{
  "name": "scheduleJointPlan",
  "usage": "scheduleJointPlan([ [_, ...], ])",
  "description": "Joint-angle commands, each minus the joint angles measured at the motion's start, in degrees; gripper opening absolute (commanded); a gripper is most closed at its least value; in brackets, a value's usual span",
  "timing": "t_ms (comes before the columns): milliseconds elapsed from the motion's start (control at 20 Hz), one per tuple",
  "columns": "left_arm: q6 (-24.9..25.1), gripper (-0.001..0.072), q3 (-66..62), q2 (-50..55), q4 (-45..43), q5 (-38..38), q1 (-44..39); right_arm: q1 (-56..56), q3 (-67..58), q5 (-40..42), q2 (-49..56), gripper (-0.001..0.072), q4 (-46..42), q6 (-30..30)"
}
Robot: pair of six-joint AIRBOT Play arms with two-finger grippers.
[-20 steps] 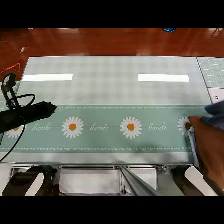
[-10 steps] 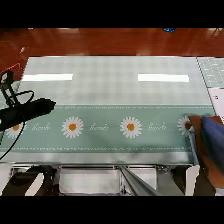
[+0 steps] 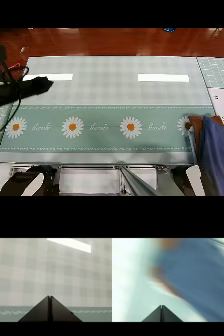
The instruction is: Fold the shirts.
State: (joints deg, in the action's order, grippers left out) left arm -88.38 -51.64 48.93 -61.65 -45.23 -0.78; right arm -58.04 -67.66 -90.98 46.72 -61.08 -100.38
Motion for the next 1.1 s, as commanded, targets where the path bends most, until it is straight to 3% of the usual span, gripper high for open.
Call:
scheduleJointPlan([
  [0, 2.8, 0.0020, -14.6, 7.6, 2.6, -4.1, -3.3, 20.9, -5.8, 18.9, 8.7, 0.0024, 19.8, 2.4],
  [150, 4.3, 0.0020, -27.9, 15.7, 1.0, -12.2, -8.3, 46.7, -14.1, 24.2, 19.5, 0.0024, 8.7, 6.8],
  [250, 4.2, 0.0020, -31.6, 20.3, -3.3, -17.4, -10.5, 60.2, -18.0, 23.6, 26.5, 0.0024, -5.7, 6.8],
  [350, 1.1, 0.0020, -29.7, 23.5, -8.2, -21.5, -10.8, 69.1, -17.9, 21.7, 32.2, 0.0024, -23.8, 3.4],
  [450, -1.5, 0.0020, -23.4, 25.2, -10.9, -18.1, -10.8, 72.4, -16.0, 17.8, 36.9, 0.0024, -36.3, -2.8],
  [750, -1.5, 0.0020, -19.1, 27.2, -12.5, -16.1, -10.6, 72.4, -13.8, 13.8, 39.0, 0.0024, -37.4, -2.8],
  [1050, -1.3, 0.0021, -19.1, 27.4, -12.5, -19.8, -10.6, 72.4, -13.8, 12.7, 38.9, 0.0024, -37.5, -2.8],
])
